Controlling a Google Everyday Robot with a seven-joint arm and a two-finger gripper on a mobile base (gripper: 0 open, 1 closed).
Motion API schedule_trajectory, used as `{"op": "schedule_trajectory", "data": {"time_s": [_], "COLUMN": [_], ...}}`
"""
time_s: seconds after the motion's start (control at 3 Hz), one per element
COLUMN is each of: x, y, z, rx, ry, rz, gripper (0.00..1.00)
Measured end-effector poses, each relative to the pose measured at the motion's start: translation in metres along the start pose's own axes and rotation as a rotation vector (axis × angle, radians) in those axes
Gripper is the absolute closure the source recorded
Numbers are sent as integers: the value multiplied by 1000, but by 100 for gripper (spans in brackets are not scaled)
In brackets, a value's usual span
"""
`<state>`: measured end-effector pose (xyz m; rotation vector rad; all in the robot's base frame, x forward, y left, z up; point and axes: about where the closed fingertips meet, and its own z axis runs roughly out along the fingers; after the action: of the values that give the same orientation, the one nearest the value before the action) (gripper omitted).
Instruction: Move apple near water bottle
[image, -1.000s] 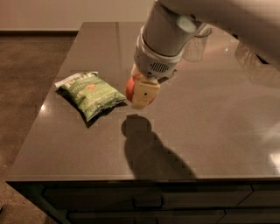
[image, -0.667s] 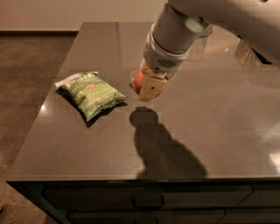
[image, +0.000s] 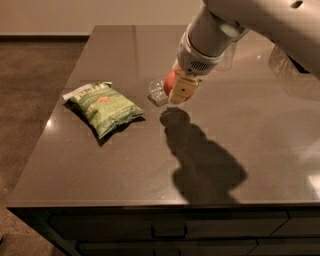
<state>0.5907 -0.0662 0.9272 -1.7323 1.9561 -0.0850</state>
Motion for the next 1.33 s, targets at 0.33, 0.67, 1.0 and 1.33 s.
{"op": "schedule_trajectory", "data": {"time_s": [0.33,0.67,1.0,1.33], "x": [15,27,36,45], "y": [-7,-7,-7,-8], "z": [14,28,39,48], "rx": [0,-6,-1,9], "ry": [-2,-3,11,35], "rz": [38,69,85,102], "gripper": [100,100,82,58]}}
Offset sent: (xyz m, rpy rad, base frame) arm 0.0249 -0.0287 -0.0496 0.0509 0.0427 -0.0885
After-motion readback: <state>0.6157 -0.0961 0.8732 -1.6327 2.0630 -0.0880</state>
